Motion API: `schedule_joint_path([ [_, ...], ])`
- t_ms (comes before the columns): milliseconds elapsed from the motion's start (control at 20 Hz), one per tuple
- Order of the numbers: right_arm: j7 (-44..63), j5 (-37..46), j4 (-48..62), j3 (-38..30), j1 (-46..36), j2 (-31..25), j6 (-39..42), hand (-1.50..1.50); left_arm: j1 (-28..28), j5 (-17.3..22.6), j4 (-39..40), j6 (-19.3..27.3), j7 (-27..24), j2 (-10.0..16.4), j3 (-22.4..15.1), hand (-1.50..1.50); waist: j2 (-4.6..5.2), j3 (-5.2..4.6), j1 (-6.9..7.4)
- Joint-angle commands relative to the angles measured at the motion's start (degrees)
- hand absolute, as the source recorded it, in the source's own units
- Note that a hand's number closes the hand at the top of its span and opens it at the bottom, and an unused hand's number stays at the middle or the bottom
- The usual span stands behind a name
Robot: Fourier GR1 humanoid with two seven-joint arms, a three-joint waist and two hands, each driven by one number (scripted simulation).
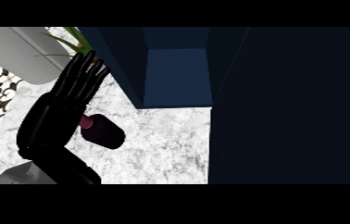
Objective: Pick up the wine, place it into the cabinet and close the cabinet
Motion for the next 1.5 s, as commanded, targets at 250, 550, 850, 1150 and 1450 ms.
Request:
schedule_joint_path([
  [250,10.67,-11.26,-9.4,-6.06,3.37,-3.69,3.65,-1.5,-4.53,12.37,2.05,-2.42,9.47,2.0,3.65,-1.5,-0.3,0.07,1.49],
  [550,11.24,-4.0,-12.03,-0.26,5.12,0.2,2.3,-1.5,-3.61,10.86,-0.05,0.2,11.87,-0.56,0.59,-1.5,-0.31,0.07,1.53],
  [850,12.38,-6.13,-12.94,-3.11,5.2,0.26,4.15,-1.5,-1.75,12.68,-2.79,-1.85,12.82,1.52,3.59,-1.5,-0.31,0.07,1.59],
  [1150,16.5,-6.76,-17.06,-3.01,5.66,0.43,3.67,-1.5,-1.78,10.74,-6.56,1.63,15.29,0.46,2.62,-1.5,-0.33,0.07,1.54],
  [1450,14.74,-7.25,-12.62,-4.69,3.14,1.34,4.91,-1.5,5.52,9.58,-5.47,-4.32,10.81,1.13,3.85,-1.5,-0.31,0.06,1.7],
])
